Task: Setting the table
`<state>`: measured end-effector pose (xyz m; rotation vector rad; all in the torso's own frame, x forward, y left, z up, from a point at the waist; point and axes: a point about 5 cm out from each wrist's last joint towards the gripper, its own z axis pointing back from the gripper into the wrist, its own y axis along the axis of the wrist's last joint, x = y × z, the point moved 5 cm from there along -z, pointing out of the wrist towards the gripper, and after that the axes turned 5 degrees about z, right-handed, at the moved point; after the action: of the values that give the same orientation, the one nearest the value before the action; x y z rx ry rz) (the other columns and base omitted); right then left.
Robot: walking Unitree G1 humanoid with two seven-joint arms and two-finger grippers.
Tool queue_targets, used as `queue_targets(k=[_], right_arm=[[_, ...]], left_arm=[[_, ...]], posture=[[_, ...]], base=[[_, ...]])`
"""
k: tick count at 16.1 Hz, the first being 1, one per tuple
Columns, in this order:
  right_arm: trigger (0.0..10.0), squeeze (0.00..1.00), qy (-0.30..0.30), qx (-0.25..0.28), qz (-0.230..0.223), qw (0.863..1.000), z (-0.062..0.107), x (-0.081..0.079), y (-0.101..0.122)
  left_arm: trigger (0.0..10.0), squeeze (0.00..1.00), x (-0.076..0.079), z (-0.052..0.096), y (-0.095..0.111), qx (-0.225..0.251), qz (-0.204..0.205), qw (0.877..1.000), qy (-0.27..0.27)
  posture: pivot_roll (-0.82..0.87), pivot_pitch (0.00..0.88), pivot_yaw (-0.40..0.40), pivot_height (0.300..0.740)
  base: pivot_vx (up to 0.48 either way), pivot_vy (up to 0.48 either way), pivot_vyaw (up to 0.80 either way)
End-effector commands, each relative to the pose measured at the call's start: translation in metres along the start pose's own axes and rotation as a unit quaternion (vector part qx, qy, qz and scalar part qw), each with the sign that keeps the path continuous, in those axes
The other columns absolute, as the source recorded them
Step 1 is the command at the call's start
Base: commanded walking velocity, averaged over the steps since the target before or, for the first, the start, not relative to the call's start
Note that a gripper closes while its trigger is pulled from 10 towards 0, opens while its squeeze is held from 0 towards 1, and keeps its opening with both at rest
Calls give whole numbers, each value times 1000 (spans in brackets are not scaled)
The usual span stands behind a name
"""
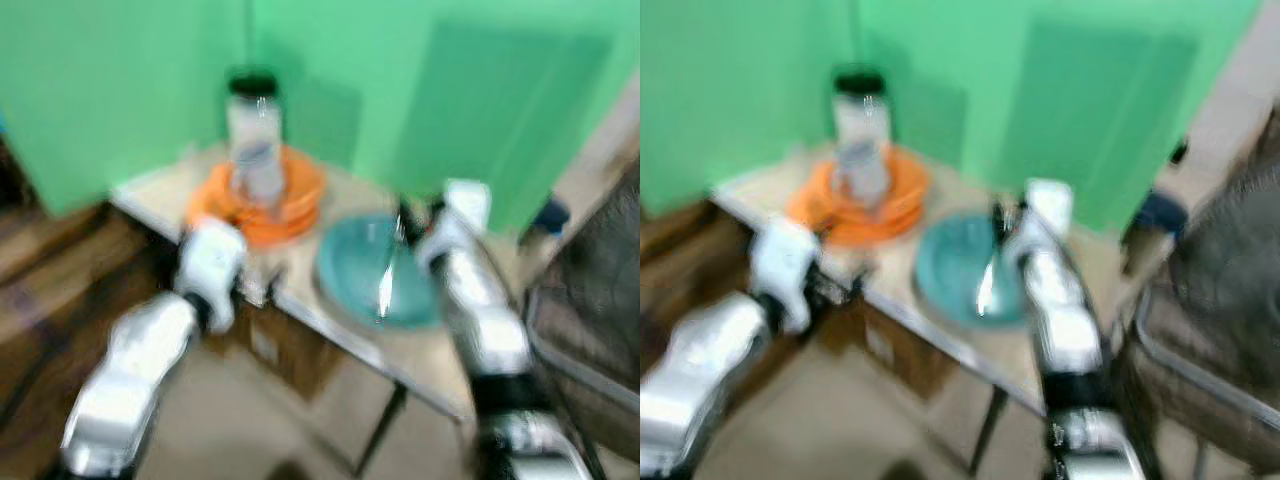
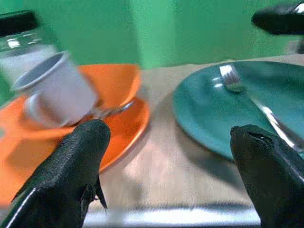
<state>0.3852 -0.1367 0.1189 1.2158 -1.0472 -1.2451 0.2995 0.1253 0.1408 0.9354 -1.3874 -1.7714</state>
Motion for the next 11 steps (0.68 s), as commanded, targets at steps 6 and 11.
queue_targets(k=[6, 11], right_arm=[[10000, 1000, 6, -71, 42, 997, -4, -8, -7], [10000, 1000, -9, -140, 58, 988, -4, -7, -11]], left_arm=[[10000, 0, 10, 13, -3, -15, -5, 998, -66], [10000, 0, 8, 24, -6, -25, 0, 996, -85]], posture=[[164, 0, -75, 740], [175, 0, -90, 740]], base=[[0, 0, 0], [0, 0, 0]])
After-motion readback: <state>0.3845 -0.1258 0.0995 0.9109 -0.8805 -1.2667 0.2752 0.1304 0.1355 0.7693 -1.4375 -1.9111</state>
